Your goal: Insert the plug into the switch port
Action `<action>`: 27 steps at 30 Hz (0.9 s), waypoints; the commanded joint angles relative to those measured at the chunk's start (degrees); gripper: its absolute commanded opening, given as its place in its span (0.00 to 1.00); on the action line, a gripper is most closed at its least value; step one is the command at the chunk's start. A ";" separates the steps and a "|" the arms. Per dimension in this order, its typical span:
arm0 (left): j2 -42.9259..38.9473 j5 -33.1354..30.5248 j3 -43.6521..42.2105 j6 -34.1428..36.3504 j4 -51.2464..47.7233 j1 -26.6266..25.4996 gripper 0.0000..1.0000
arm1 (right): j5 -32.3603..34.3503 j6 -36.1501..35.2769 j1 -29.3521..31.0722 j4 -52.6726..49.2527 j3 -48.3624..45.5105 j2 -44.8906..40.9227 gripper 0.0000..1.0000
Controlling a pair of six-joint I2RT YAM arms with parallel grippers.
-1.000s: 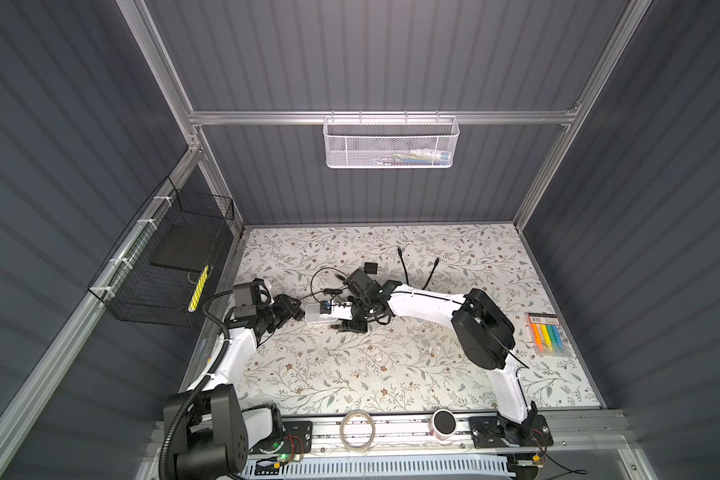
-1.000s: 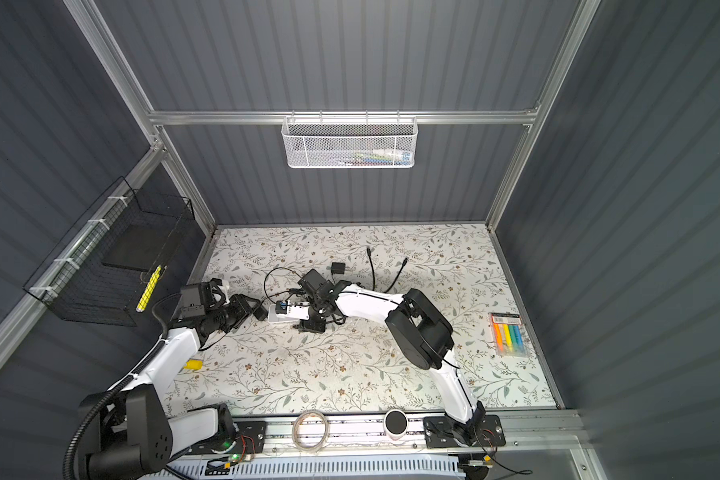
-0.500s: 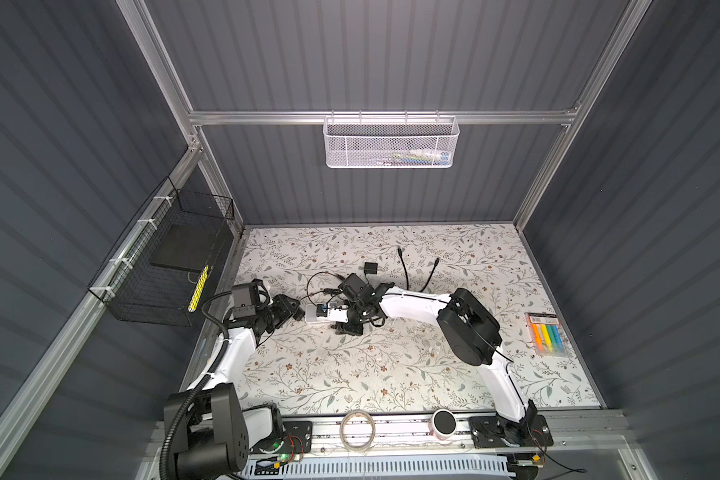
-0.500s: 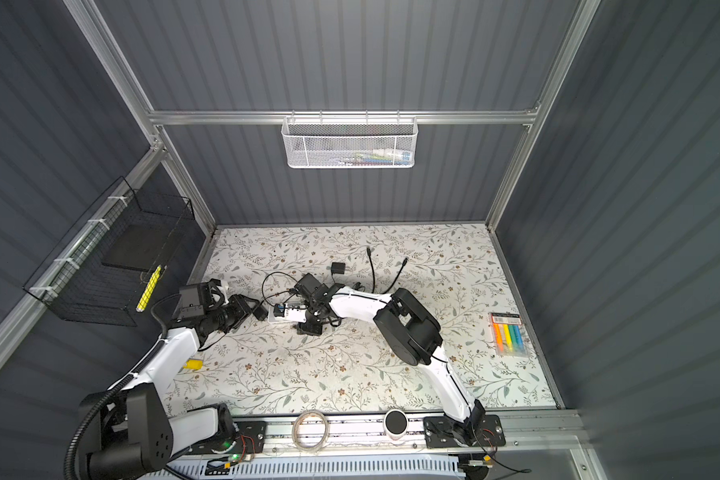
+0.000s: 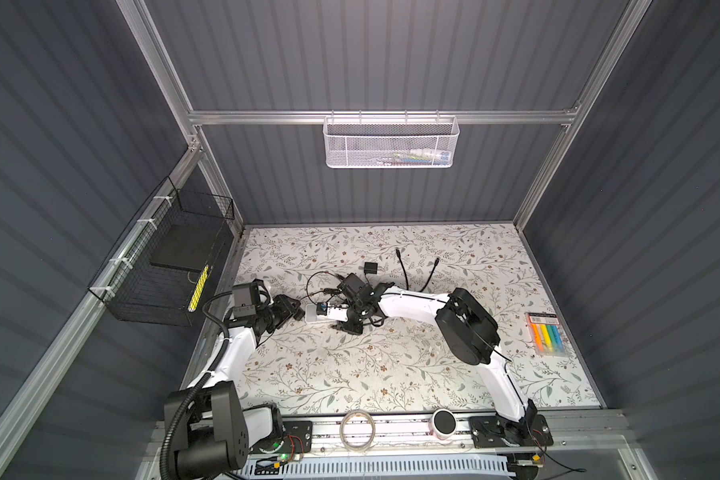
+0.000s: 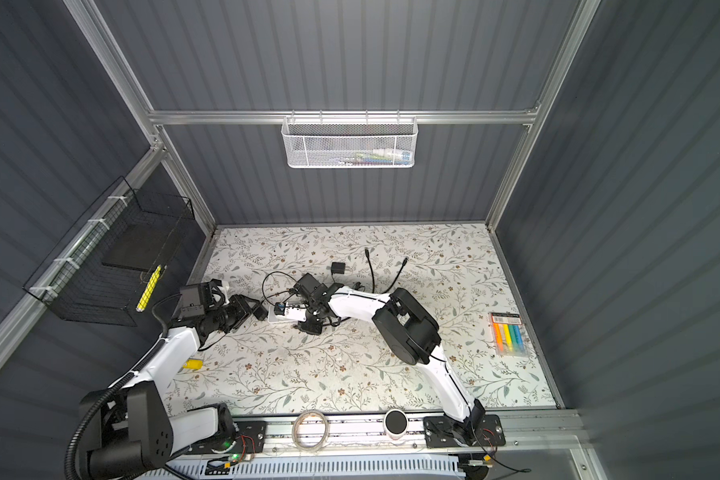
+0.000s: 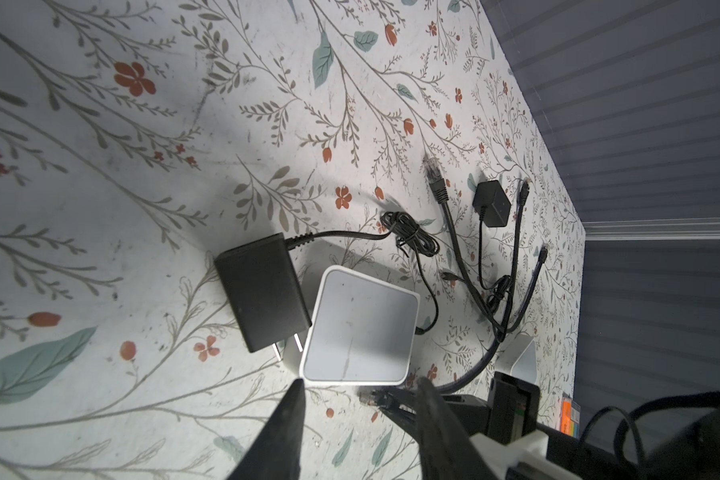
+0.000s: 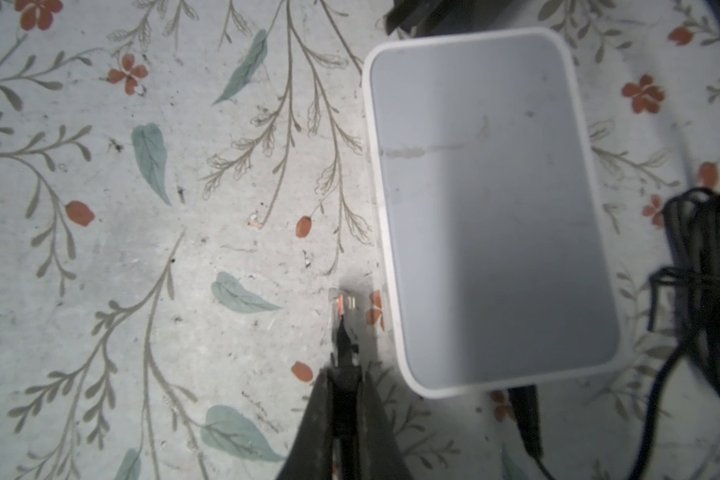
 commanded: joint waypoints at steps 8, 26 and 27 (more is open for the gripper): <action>-3.66 1.95 0.09 0.36 -2.45 0.38 0.44 | -5.68 6.67 0.70 -9.84 -1.43 -16.37 0.00; -5.00 6.77 1.28 1.79 -2.25 0.38 0.45 | 0.96 17.32 -1.13 -20.27 -0.98 -44.16 0.00; -4.96 7.38 1.71 2.08 -2.31 0.30 0.45 | 2.39 17.12 -1.70 -22.60 1.67 -44.56 0.00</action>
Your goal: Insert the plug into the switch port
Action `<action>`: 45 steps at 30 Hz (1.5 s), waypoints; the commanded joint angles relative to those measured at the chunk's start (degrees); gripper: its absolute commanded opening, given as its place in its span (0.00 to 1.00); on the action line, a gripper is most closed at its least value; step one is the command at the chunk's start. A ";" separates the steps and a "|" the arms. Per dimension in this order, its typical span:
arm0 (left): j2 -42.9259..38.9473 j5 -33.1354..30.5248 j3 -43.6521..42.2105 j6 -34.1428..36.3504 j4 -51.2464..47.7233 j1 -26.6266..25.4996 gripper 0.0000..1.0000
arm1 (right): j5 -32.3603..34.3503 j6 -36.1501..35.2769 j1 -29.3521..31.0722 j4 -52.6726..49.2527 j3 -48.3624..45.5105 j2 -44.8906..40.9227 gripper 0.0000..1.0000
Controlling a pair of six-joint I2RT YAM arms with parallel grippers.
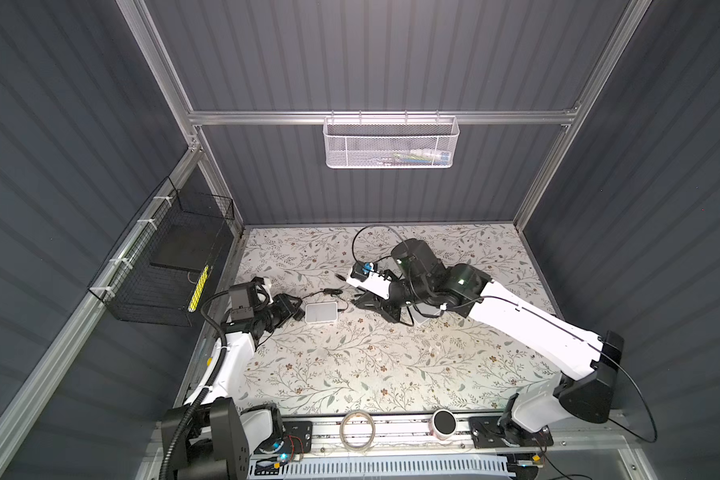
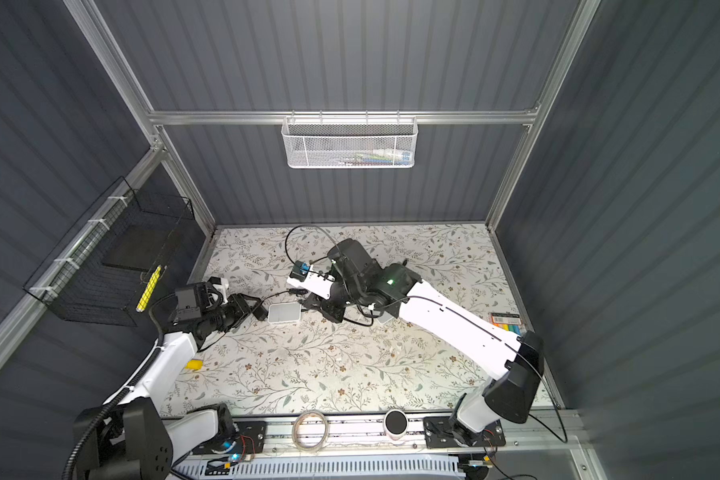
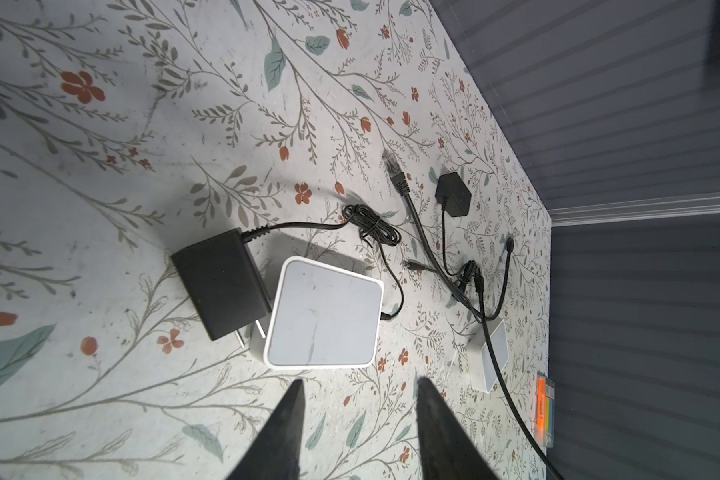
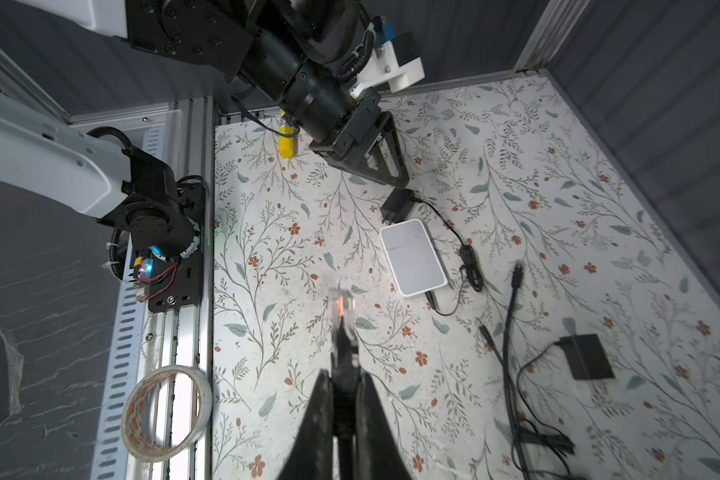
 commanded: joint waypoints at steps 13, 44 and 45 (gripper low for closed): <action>2.31 1.93 5.43 4.76 -0.90 -9.12 0.46 | 19.47 -5.09 -8.81 -25.87 36.51 4.46 0.00; 8.81 3.60 6.40 3.83 3.18 -11.30 0.45 | 4.50 -1.96 -23.45 -19.11 23.12 12.38 0.00; 9.02 3.95 6.51 4.01 3.33 -11.47 0.45 | 3.21 -1.96 -22.70 -17.61 19.85 11.08 0.00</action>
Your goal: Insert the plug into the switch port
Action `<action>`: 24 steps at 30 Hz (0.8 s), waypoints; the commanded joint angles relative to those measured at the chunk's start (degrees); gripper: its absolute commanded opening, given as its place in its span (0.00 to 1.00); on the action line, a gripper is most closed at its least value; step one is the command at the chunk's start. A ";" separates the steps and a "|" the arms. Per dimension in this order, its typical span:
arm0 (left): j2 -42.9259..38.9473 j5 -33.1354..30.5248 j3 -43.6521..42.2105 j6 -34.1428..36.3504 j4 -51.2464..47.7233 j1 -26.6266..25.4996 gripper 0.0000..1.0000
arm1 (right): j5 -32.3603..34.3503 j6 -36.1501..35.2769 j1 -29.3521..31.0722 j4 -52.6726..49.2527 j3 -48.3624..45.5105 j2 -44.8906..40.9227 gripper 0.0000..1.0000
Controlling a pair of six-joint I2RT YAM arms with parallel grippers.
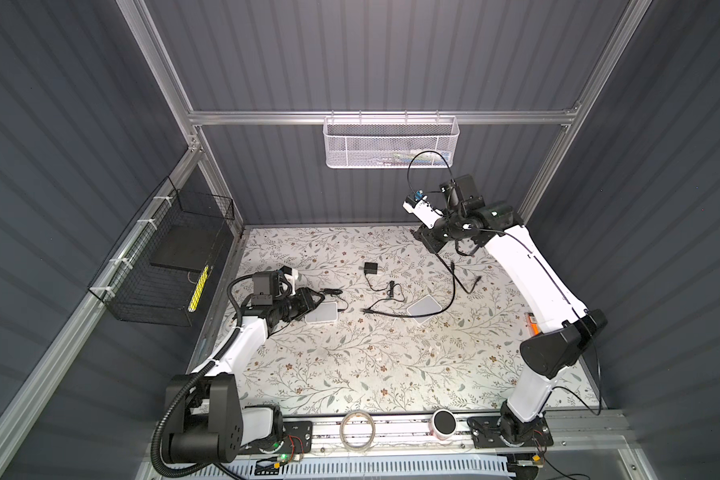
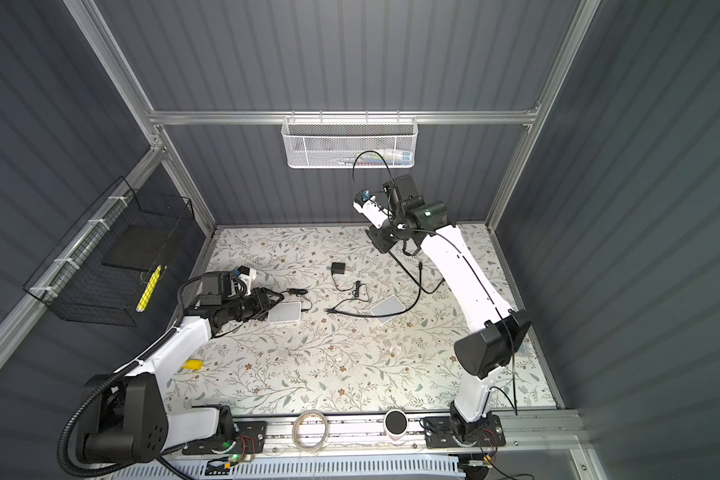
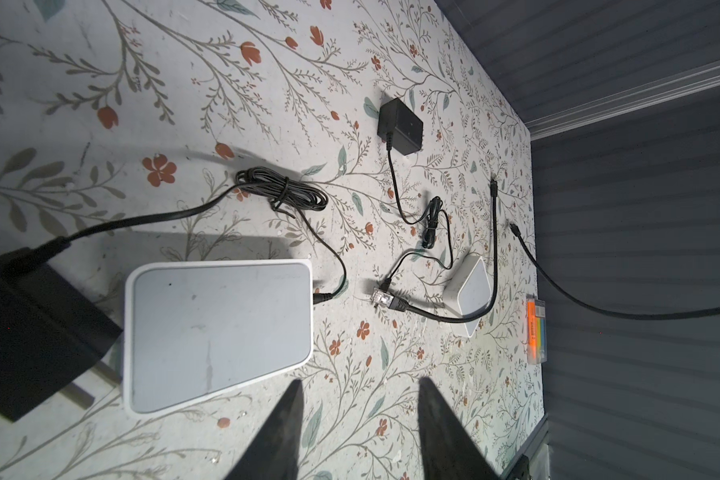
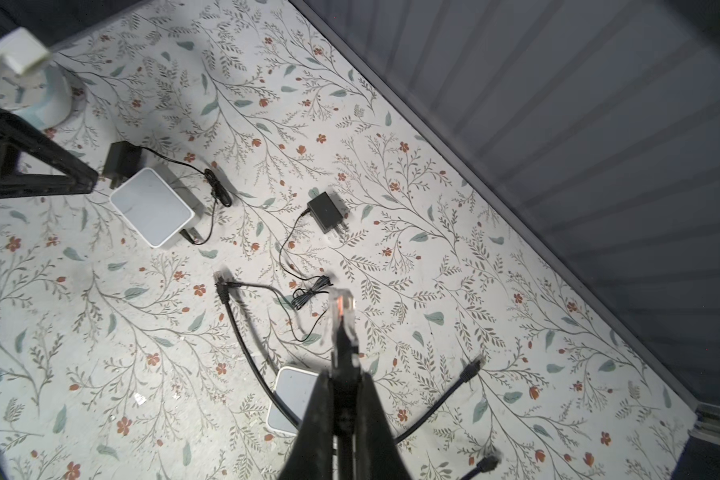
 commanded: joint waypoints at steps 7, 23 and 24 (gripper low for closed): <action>-0.83 6.84 0.34 1.38 5.23 -2.20 0.44 | -20.82 6.19 7.84 11.83 -23.99 -6.06 0.00; -0.77 13.85 -3.73 -1.08 17.10 -10.69 0.39 | -31.67 15.02 12.15 28.21 -35.39 -1.97 0.00; -0.78 13.92 -3.66 -1.08 17.13 -10.91 0.38 | -32.23 15.06 12.19 28.30 -35.62 -1.87 0.00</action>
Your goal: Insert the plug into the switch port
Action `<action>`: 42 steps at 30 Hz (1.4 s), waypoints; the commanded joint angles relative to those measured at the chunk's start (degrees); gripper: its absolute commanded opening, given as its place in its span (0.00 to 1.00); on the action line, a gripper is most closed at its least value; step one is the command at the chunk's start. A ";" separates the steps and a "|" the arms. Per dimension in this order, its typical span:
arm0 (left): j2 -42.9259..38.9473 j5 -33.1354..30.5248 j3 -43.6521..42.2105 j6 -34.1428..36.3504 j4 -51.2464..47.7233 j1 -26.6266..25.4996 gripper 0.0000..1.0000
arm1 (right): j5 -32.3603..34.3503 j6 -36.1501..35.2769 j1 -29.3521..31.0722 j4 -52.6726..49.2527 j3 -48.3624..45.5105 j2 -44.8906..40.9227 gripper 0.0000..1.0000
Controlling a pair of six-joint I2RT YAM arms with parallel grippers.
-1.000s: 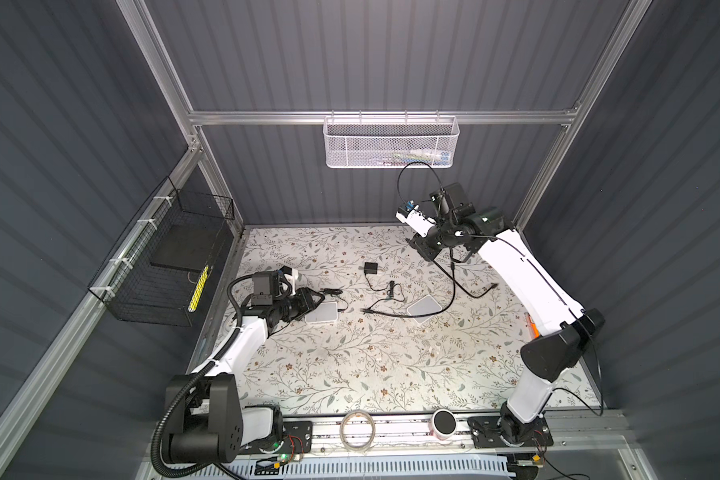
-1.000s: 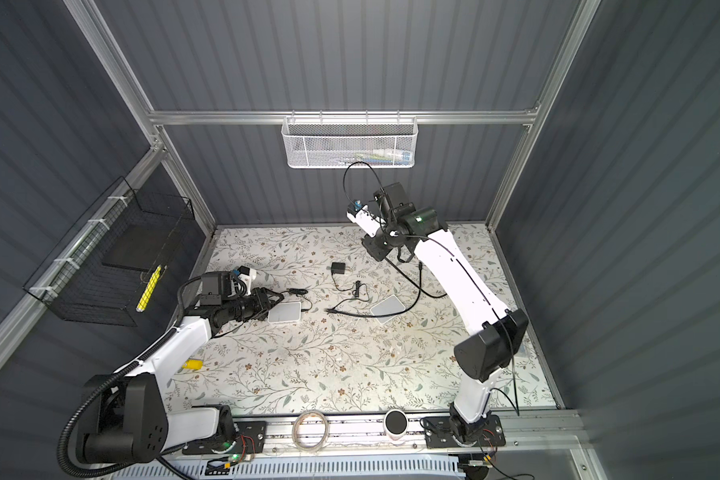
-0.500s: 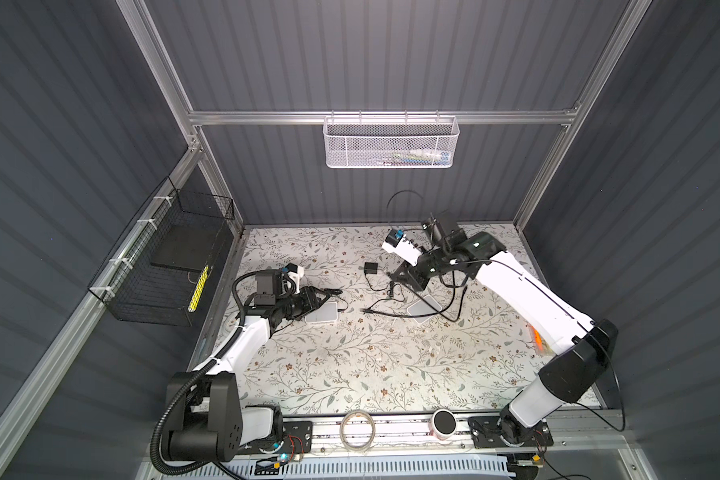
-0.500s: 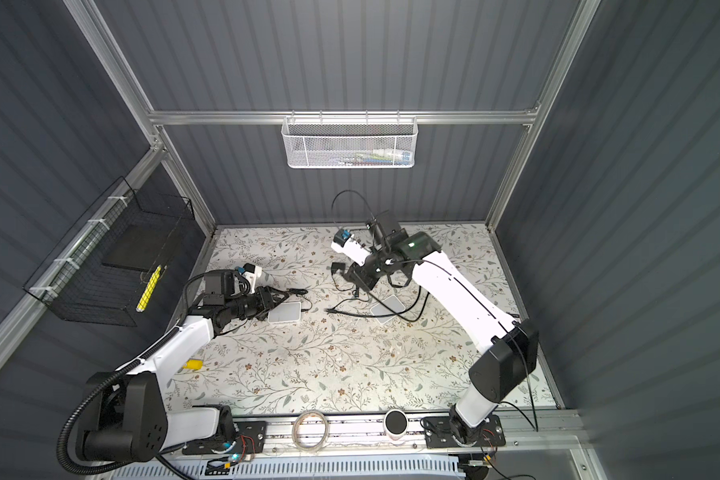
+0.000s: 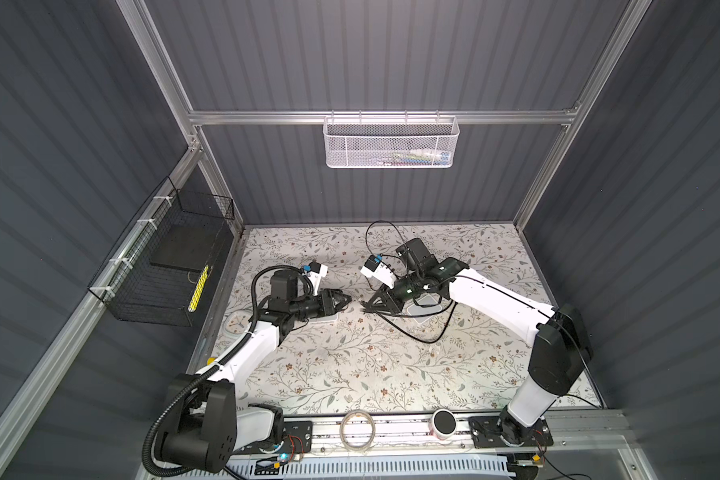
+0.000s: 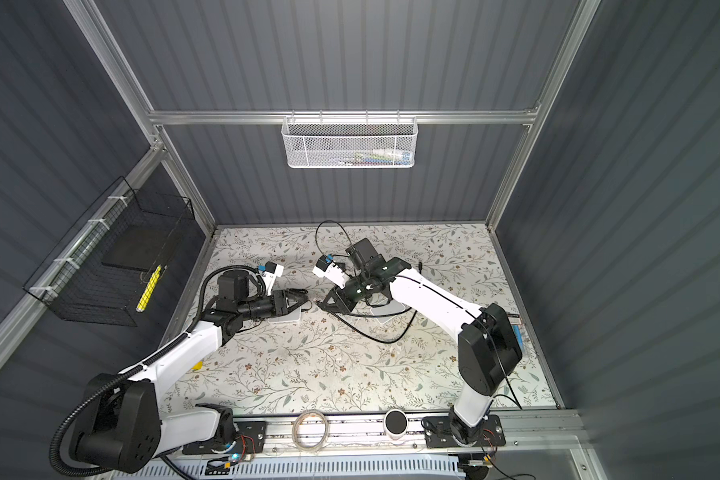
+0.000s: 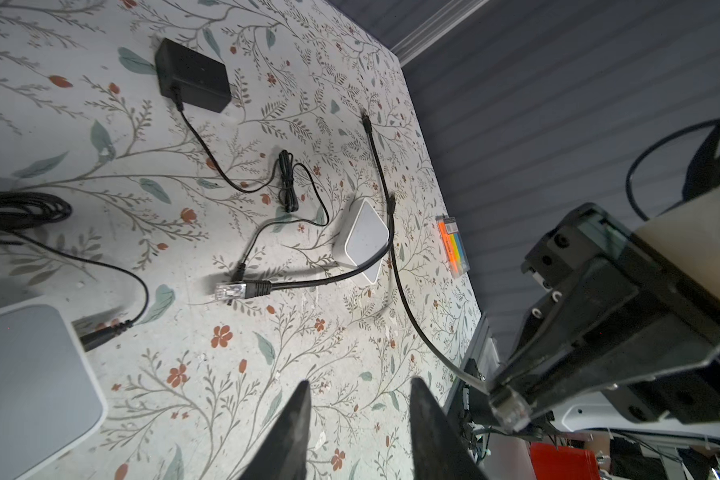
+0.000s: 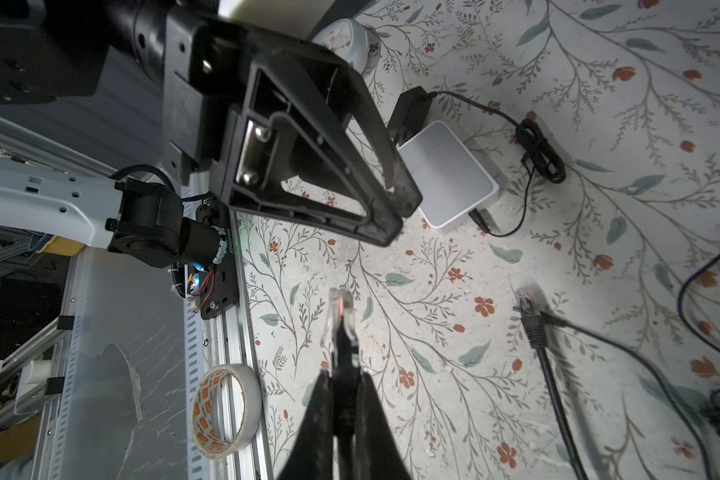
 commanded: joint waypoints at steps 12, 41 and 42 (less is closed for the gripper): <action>-2.81 2.26 -0.95 0.32 2.94 -0.74 0.37 | -1.40 0.60 -0.43 1.54 -0.37 2.68 0.00; 0.88 9.98 -1.72 -1.09 9.30 -1.69 0.32 | -4.92 1.16 -0.24 2.73 2.57 5.45 0.00; 0.90 10.16 -1.68 -1.09 9.43 -1.77 0.32 | -5.09 1.13 -0.26 2.85 2.57 5.55 0.00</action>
